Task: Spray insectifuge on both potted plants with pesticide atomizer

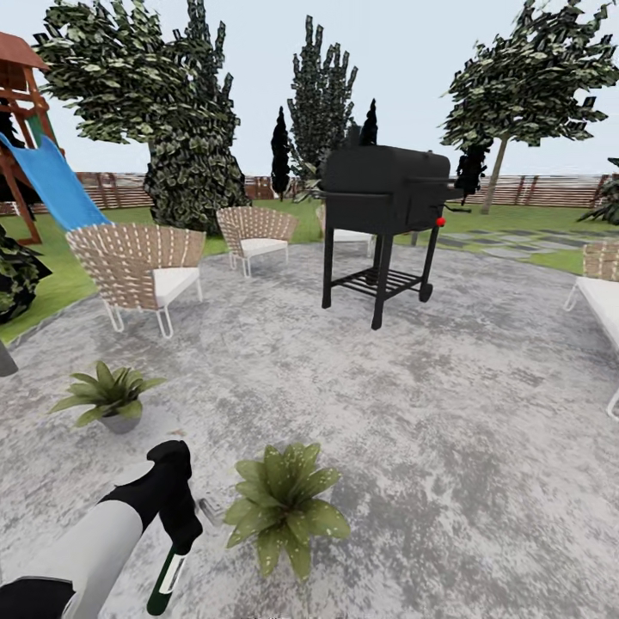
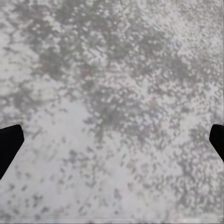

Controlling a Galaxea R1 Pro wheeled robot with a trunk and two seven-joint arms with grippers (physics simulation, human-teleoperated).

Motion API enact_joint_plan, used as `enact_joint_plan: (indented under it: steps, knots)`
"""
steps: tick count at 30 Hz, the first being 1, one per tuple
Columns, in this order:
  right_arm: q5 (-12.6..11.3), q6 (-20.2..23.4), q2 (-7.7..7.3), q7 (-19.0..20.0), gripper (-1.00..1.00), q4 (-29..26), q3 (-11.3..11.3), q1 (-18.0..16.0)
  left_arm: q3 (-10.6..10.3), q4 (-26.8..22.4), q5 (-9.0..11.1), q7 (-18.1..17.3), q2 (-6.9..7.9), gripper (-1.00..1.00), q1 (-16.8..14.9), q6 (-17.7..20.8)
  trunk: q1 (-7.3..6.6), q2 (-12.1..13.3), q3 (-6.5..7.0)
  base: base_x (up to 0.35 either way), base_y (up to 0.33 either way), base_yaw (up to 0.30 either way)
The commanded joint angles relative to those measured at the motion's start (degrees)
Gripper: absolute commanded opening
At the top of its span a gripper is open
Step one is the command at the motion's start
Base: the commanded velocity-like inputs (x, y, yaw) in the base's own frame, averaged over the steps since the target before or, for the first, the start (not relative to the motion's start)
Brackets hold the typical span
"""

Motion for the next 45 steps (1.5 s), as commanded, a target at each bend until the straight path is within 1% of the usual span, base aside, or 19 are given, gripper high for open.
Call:
enact_joint_plan:
  steps: [1,7,10,14,20,24,30,35,38,42,45]
  knots:
    - [0.6,-0.2,-0.01,-0.2,1.00,0.1,-0.4,-0.1,-0.4,-0.1,-0.2,-0.3,0.04,-1.00,0.2,0.6,-0.02,0.0,-0.05,-0.148,0.290,-0.279]
    - [0.6,-0.2,-0.02,-0.2,1.00,0.1,-0.4,0.0,-0.6,-0.1,-0.1,0.4,0.09,-1.00,0.7,0.6,-0.02,0.0,-0.05,-0.112,0.299,-0.279]
    - [0.6,-0.2,-0.02,-0.2,1.00,0.1,-0.4,0.0,-0.3,-0.1,0.0,4.4,0.07,-1.00,0.7,0.6,-0.02,0.0,-0.05,0.122,0.311,-0.233]
    - [0.6,-0.2,-0.02,-0.2,1.00,0.1,-0.4,-0.1,0.0,-0.1,0.1,6.0,-0.01,-1.00,0.6,0.5,-0.02,0.0,-0.05,0.245,0.248,-0.051]
    - [0.6,-0.2,-0.01,-0.2,1.00,0.1,-0.4,-0.1,0.0,0.0,0.1,6.2,-0.18,-1.00,0.8,0.4,-0.02,0.0,-0.05,0.096,0.048,-0.003]
    - [0.6,-0.2,-0.02,-0.2,1.00,0.1,-0.4,0.0,-0.1,0.6,0.1,6.1,-0.81,-1.00,0.9,-0.1,-0.02,0.0,-0.05,0.003,0.002,-0.102]
    - [0.6,-0.2,-0.02,-0.2,1.00,0.1,-0.4,0.0,-0.3,0.9,0.0,6.1,-0.26,-1.00,1.0,-0.3,-0.02,0.0,-0.05,0.000,0.000,-0.250]
    - [0.6,-0.3,0.01,-0.2,1.00,0.1,-0.4,-0.1,0.0,0.6,0.0,6.1,0.21,-1.00,1.0,-0.3,-0.02,0.0,-0.05,0.000,0.046,-0.040]
    - [0.6,-0.3,-0.02,-0.2,1.00,0.1,-0.4,-0.1,-0.5,0.2,0.0,6.1,-0.12,-1.00,1.0,-0.2,-0.02,0.0,-0.05,0.000,0.258,-0.002]
    - [0.6,-0.3,-0.01,-0.2,1.00,0.1,-0.4,-0.1,-0.5,0.2,0.0,6.1,-0.47,-1.00,1.0,-0.1,-0.02,0.0,-0.05,0.000,0.277,0.000]
    - [0.6,-0.3,0.04,-0.2,1.00,0.1,-0.4,-0.1,-0.4,0.8,0.0,6.1,-0.06,-1.00,1.0,-0.2,-0.02,0.0,-0.05,0.000,0.070,0.000]
